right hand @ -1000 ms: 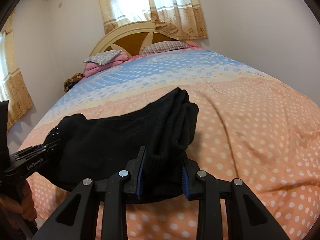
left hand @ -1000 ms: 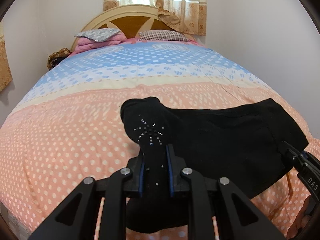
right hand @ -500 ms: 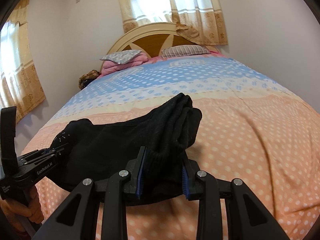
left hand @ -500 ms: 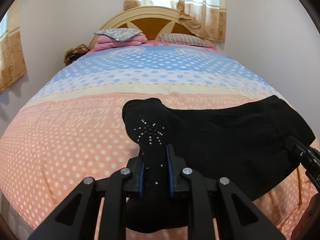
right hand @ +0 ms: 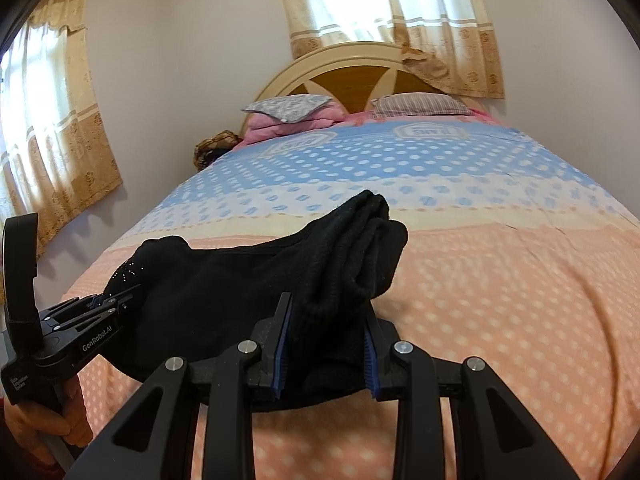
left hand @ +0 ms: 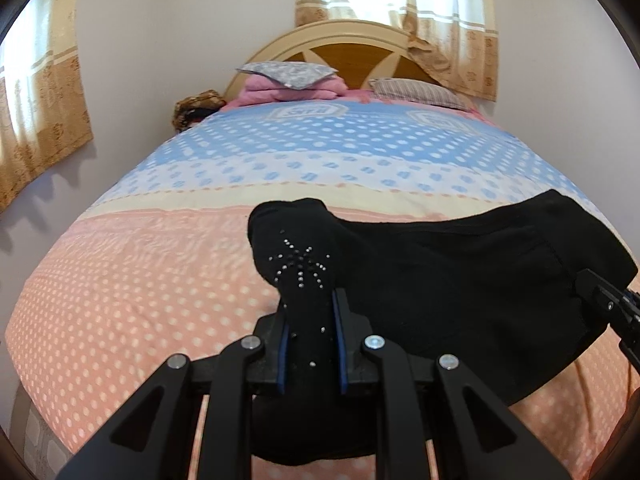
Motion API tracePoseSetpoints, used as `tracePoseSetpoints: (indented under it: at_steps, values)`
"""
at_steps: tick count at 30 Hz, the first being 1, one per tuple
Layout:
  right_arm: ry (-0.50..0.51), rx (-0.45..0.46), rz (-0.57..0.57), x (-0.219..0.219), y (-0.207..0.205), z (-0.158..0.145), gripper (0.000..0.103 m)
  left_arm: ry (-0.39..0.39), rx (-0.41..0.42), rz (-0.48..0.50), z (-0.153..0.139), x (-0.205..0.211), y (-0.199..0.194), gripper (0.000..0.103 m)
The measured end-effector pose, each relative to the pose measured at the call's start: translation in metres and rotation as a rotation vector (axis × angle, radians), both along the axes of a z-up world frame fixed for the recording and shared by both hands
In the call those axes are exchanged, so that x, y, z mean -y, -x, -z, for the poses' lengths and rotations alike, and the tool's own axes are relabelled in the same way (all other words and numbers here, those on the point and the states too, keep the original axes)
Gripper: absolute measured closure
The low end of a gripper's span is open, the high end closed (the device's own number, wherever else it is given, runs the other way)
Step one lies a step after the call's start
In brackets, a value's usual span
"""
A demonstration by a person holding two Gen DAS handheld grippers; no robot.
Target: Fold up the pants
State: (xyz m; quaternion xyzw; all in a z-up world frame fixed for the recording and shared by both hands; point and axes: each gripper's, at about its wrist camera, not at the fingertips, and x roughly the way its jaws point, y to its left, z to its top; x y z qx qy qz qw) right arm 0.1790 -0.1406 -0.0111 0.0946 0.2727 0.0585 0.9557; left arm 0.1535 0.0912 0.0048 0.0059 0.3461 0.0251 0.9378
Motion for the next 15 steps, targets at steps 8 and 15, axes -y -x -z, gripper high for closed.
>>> tracePoseSetpoints:
  at_steps: [8, 15]
  values:
    - [-0.012, 0.003, -0.065, -0.042, -0.042, -0.001, 0.072, -0.014, 0.006, -0.075, 0.001, -0.039, -0.025, 0.084]
    - [-0.025, 0.004, -0.107, -0.076, -0.078, 0.0, 0.072, -0.043, 0.007, -0.128, 0.005, -0.068, -0.05, 0.084]
